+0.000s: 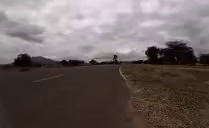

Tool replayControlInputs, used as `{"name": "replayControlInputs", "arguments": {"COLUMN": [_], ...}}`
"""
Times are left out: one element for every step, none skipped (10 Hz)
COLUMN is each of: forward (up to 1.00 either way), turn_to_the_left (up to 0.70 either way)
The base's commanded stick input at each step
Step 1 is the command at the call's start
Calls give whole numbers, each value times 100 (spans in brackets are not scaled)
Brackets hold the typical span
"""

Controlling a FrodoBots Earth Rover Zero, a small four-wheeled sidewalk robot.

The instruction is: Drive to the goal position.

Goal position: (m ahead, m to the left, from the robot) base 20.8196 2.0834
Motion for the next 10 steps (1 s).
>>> {"name": "replayControlInputs", "arguments": {"forward": [50,50,50,50,50,50,50,50,50,50], "turn_to_the_left": [0,0,0,0,0,0,0,0,0,0]}}
